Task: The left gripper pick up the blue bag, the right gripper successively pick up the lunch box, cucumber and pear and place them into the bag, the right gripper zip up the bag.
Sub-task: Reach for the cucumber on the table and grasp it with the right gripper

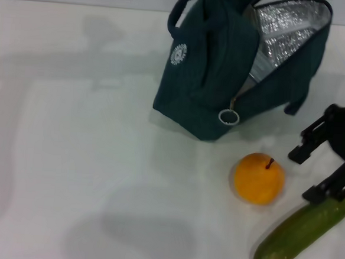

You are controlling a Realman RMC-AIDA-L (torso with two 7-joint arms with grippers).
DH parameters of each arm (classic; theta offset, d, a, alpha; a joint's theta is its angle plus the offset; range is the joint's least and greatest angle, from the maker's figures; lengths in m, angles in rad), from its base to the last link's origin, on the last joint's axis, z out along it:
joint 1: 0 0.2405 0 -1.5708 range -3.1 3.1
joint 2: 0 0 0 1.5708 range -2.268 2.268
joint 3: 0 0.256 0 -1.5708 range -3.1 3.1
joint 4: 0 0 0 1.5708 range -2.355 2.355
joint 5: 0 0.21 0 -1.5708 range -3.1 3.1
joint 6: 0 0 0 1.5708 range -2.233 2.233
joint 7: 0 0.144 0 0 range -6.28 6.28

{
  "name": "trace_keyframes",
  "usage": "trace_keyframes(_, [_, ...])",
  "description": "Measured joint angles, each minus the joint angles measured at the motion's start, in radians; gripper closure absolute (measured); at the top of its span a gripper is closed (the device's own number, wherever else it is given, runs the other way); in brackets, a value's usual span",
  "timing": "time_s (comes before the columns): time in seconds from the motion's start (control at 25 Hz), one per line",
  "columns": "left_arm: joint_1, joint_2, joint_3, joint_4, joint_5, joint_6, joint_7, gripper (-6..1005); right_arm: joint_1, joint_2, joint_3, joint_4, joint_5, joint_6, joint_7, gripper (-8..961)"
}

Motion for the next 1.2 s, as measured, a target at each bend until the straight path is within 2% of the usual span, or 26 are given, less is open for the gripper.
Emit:
trace_keyframes(0.16, [0.005, 0.002, -0.005, 0.000, -0.001, -0.002, 0.000, 964, 0.023, 0.042, -0.053, -0.002, -0.059, 0.005, 0.002, 223])
trace_keyframes(0.28, [0.006, 0.003, -0.010, 0.000, -0.001, -0.004, 0.000, 964, 0.026, 0.059, -0.126, -0.009, -0.064, 0.019, 0.005, 213])
trace_keyframes(0.36, [0.007, 0.002, -0.016, 0.000, -0.001, -0.010, 0.001, 964, 0.025, 0.062, -0.189, -0.016, -0.064, 0.039, 0.015, 195])
trace_keyframes(0.48, [0.009, 0.001, -0.022, 0.000, -0.001, -0.014, 0.001, 963, 0.026, 0.062, -0.224, -0.016, -0.064, 0.048, 0.017, 168])
trace_keyframes(0.68, [0.010, -0.001, -0.028, 0.000, -0.001, -0.021, 0.001, 963, 0.028, 0.063, -0.324, -0.017, -0.064, 0.081, 0.013, 76])
trace_keyframes(0.88, [0.013, -0.002, -0.028, 0.001, -0.001, -0.033, 0.001, 963, 0.028, 0.066, -0.479, -0.017, -0.064, 0.145, 0.008, 75])
trace_keyframes(1.2, [0.035, -0.005, -0.028, 0.001, -0.023, -0.038, 0.011, 963, 0.021, 0.073, -0.651, -0.038, -0.063, 0.244, 0.006, 77])
